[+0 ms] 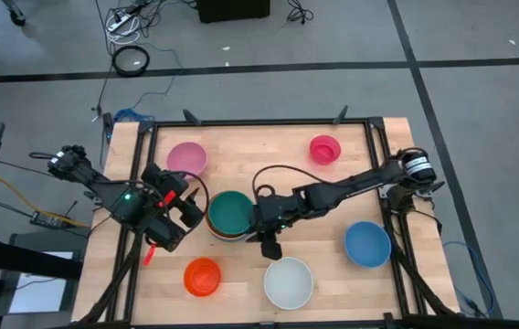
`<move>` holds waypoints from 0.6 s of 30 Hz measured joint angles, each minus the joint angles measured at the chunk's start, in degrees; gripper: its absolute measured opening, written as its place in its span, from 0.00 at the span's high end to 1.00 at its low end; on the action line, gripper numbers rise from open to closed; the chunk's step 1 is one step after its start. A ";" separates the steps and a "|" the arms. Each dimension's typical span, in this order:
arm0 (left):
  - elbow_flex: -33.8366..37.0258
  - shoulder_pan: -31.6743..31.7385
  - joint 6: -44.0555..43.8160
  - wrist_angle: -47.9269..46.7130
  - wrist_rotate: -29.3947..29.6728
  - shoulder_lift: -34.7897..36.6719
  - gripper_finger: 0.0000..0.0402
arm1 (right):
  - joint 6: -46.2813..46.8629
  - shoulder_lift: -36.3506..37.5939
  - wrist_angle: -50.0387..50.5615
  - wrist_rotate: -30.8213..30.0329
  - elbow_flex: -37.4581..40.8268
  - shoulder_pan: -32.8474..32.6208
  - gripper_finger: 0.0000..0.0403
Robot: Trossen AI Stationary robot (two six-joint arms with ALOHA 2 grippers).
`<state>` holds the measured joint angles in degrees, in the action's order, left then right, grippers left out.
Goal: Nest bowls inside each other
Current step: Stack the white bowl on top of the green bowl
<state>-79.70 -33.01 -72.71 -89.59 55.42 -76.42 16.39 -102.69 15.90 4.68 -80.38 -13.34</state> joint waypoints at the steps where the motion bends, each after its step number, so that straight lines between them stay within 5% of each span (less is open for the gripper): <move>1: 0.00 0.00 0.00 -0.03 -0.02 0.00 0.38 | 0.59 0.93 2.60 -0.95 -0.02 -0.52 0.74; 8: 0.00 0.00 0.00 -0.21 -0.47 0.00 0.38 | 9.97 5.08 22.17 -0.86 -0.02 -6.30 0.74; 11: 0.00 0.00 0.00 -0.25 -0.57 0.00 0.38 | 14.02 4.84 23.80 4.06 -0.02 -9.66 0.74; 18: 0.00 0.00 0.00 -0.10 -0.57 0.00 0.38 | 20.43 4.54 21.98 4.94 0.00 -15.09 0.71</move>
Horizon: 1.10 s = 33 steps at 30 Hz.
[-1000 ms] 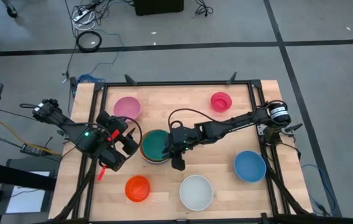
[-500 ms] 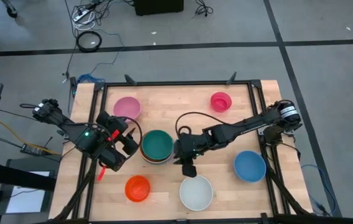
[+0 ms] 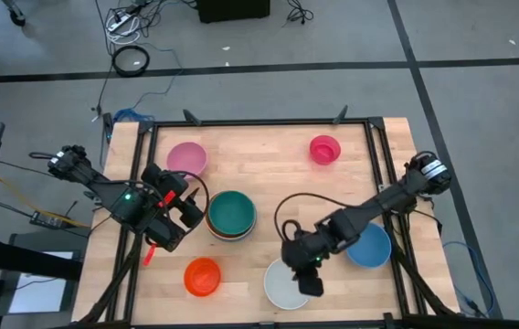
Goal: Nest bowls inside each other
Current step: Stack the white bowl on top of the green bowl
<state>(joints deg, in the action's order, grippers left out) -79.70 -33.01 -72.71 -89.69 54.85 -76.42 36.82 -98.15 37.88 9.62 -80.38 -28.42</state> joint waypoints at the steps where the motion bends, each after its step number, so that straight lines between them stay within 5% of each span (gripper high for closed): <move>1: 0.00 0.00 0.00 -0.02 0.01 0.00 0.38 | 0.67 -0.01 -0.17 1.10 0.00 -0.39 0.70; 7: 0.00 0.00 -0.04 0.73 -0.95 0.00 0.38 | 3.02 -0.02 -1.33 5.76 0.00 -2.93 0.61; 16: 0.00 0.00 -0.04 2.89 -1.53 -0.19 0.38 | -2.62 -2.89 -0.99 3.87 0.02 -8.22 0.53; 25: 0.00 0.00 0.04 3.13 -1.53 -0.24 0.38 | -20.72 -3.14 6.58 -10.36 0.02 -8.64 0.55; 33: 0.00 -0.09 0.31 2.98 -1.55 -0.24 0.38 | -28.80 -5.38 13.97 -16.11 0.02 -12.98 0.55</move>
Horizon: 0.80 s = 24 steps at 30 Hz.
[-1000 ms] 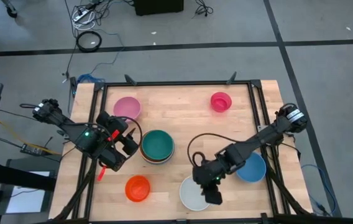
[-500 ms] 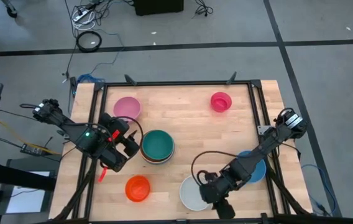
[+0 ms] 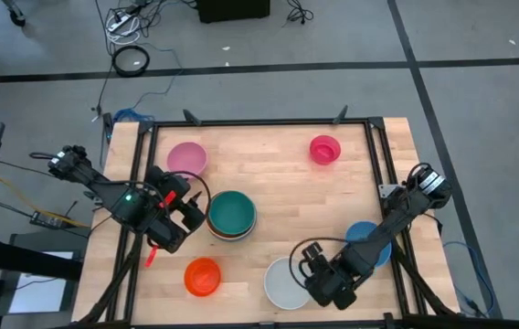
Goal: Nest bowls inside each other
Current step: Stack the white bowl on top of the green bowl
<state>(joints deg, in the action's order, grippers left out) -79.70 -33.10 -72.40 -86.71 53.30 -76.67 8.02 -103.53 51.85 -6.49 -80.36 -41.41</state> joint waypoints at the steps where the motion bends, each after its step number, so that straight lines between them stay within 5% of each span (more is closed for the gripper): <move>1: 0.00 0.00 0.00 -0.05 -0.02 -0.08 0.38 | -0.05 -0.18 -0.23 -1.13 0.00 -0.61 0.55; 8: 0.00 0.09 0.02 0.11 0.07 -0.17 0.38 | -3.51 -0.23 -1.02 -7.33 0.00 -3.44 0.55; 24: 0.00 0.09 -0.03 0.86 0.30 -0.19 0.38 | -14.68 -5.39 -5.26 -9.98 0.35 -6.55 0.62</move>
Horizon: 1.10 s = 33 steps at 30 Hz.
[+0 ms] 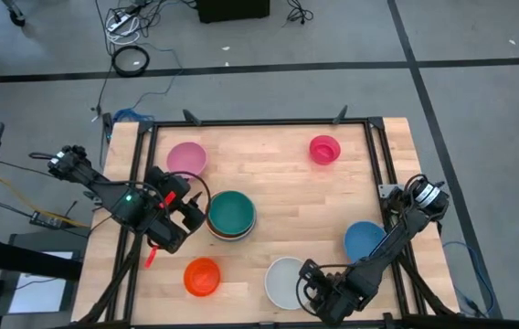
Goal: Nest bowls inside each other
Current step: Stack the white bowl on top of the green bowl
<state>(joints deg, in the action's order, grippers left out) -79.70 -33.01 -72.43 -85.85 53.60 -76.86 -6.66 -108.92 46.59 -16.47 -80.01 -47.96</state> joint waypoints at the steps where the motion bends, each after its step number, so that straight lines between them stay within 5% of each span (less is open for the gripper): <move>1: 0.00 0.00 0.00 0.30 0.09 0.00 0.38 | -0.74 -0.33 -0.28 -0.06 0.00 0.10 0.62; 9: 0.00 0.00 0.05 0.76 0.31 -0.33 0.38 | -3.61 -1.58 -2.56 -0.19 -0.02 2.05 0.70; 17: 0.00 0.00 0.11 0.77 0.27 -0.44 0.38 | -4.91 -1.60 -2.54 5.59 -0.02 5.30 0.98; 22: 0.00 0.00 0.14 0.75 0.25 -0.44 0.38 | -4.51 -1.60 -2.43 7.87 -0.02 6.95 0.99; 33: 0.00 0.00 0.14 0.77 0.26 -0.44 0.38 | -14.78 -1.63 1.70 -7.20 -4.39 12.07 1.00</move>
<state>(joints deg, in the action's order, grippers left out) -79.70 -33.01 -72.29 -85.08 53.86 -77.30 -21.44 -110.54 48.29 -23.67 -84.40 -35.90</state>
